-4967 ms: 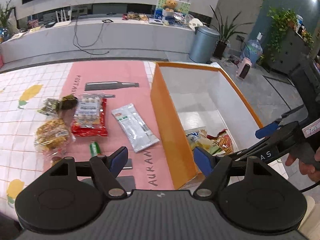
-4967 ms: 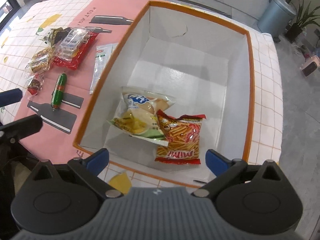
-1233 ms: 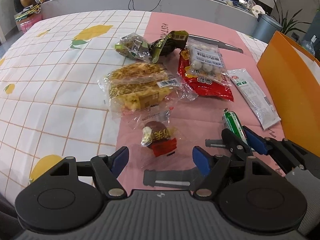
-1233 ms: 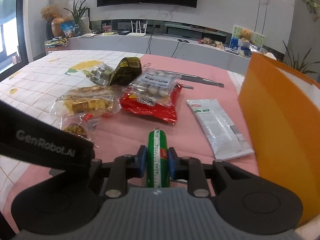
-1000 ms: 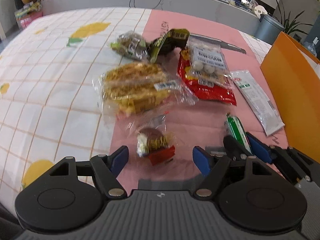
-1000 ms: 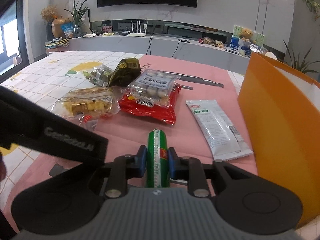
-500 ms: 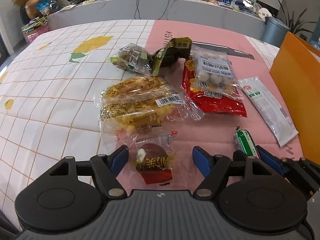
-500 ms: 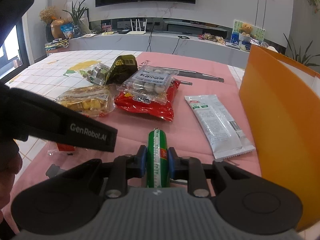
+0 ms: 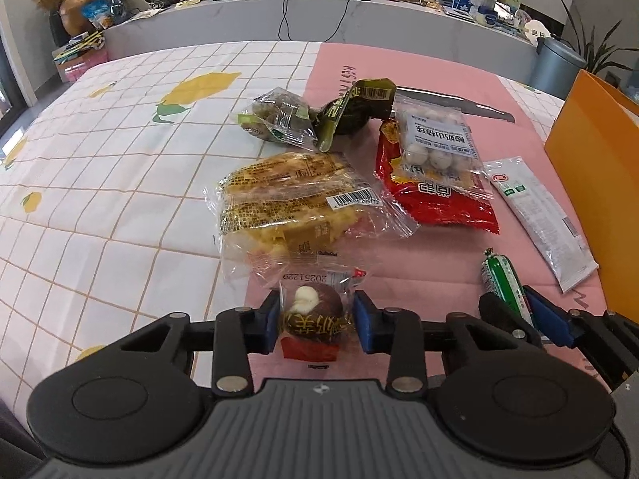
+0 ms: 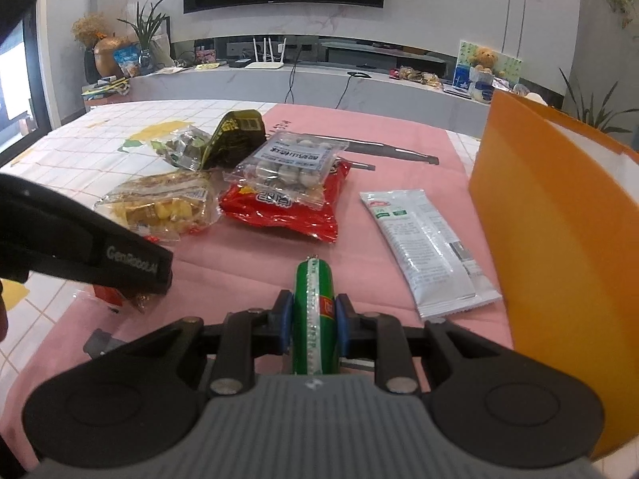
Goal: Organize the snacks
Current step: 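Lift and carry the chocolate ball and sausage stick toward the orange box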
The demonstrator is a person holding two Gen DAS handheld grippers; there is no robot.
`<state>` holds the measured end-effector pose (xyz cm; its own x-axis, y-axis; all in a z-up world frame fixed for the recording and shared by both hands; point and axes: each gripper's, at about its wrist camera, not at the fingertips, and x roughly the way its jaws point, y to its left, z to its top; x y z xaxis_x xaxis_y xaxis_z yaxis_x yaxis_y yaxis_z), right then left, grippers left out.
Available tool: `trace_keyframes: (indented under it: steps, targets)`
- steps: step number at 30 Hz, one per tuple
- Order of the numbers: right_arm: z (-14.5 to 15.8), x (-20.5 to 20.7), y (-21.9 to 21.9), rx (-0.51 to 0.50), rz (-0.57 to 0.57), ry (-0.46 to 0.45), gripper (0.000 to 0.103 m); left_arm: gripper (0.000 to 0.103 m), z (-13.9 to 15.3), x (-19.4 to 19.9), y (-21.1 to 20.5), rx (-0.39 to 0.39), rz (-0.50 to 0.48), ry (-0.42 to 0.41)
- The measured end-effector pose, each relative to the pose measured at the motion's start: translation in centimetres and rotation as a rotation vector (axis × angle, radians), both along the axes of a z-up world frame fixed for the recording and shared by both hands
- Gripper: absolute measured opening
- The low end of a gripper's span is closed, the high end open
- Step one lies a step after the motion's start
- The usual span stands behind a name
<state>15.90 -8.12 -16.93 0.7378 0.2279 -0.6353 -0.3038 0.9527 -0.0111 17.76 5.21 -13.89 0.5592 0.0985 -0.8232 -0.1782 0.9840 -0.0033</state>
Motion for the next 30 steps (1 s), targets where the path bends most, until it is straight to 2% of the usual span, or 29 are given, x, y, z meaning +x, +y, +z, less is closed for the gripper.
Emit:
trace_keyframes:
  steps: [17,21,30]
  targets:
    - [1.7,-1.0,-0.2,0.023,0.004,-0.044,0.020,0.040,2.5,-1.3,-0.5,0.016,-0.029,-0.056]
    - [2.6,-1.4,-0.3,0.037,0.006,-0.062,0.020,0.039,4.0,-2.0,-0.7,0.038,-0.037,-0.097]
    - [5.5,-3.4,-1.0,0.083,0.002,-0.138,0.020,0.040,7.4,-4.0,-1.0,0.030,-0.043,-0.191]
